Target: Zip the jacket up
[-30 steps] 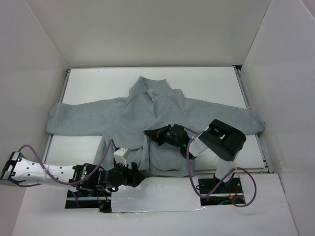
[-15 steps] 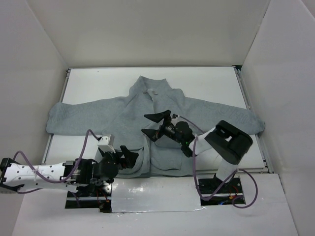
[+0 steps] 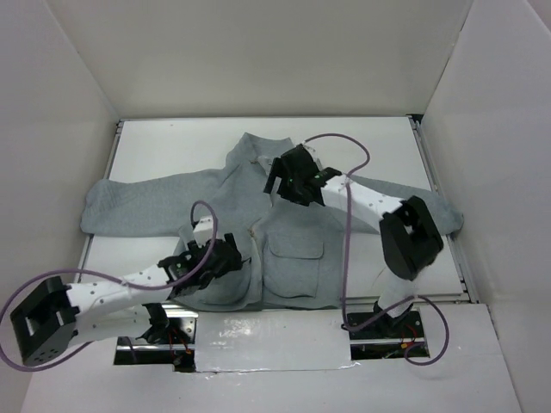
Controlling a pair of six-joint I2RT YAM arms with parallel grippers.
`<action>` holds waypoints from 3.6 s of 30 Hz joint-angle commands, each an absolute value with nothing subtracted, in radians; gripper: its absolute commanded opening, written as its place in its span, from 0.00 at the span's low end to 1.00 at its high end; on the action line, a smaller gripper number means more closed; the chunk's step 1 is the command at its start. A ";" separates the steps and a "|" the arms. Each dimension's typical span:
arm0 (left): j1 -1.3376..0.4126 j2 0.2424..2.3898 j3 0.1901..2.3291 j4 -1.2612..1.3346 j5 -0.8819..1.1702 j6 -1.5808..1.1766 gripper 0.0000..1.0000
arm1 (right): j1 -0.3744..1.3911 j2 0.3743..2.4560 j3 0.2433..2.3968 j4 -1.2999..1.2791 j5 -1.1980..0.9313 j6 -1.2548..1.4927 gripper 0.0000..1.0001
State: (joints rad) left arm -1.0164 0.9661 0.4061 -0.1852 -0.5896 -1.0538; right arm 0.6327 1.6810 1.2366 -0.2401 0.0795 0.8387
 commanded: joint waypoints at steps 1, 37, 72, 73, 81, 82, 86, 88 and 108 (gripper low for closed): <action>-0.875 1.080 0.486 -0.170 -0.555 -1.089 0.85 | 0.603 1.813 1.359 -0.570 0.205 0.669 0.99; -0.404 1.476 0.868 -0.325 -0.554 -0.976 0.00 | 0.422 1.577 1.027 -0.453 0.114 0.672 0.01; -0.802 1.273 0.747 -0.250 -0.253 -0.816 0.63 | 0.584 1.448 0.988 -0.045 -0.276 0.433 0.65; -0.802 1.270 0.741 -0.252 -0.270 -0.816 0.63 | 0.583 1.437 0.979 -0.038 -0.278 0.436 0.65; -0.796 1.385 0.735 -0.120 -0.230 -0.738 0.63 | 0.583 1.370 0.953 -0.015 -0.319 0.431 0.65; -0.796 1.393 0.733 -0.085 -0.224 -0.738 0.64 | 0.583 1.364 0.950 -0.009 -0.324 0.431 0.65; -0.792 1.437 0.764 -0.043 -0.233 -0.706 0.66 | 0.580 1.373 0.951 -0.003 -0.325 0.426 0.66; -0.790 1.472 0.776 -0.040 -0.258 -0.687 0.54 | 0.580 1.393 0.954 -0.003 -0.334 0.423 0.66; -0.623 0.945 0.264 0.124 -0.074 -0.865 0.00 | 0.587 1.726 1.034 0.163 -0.801 0.253 0.65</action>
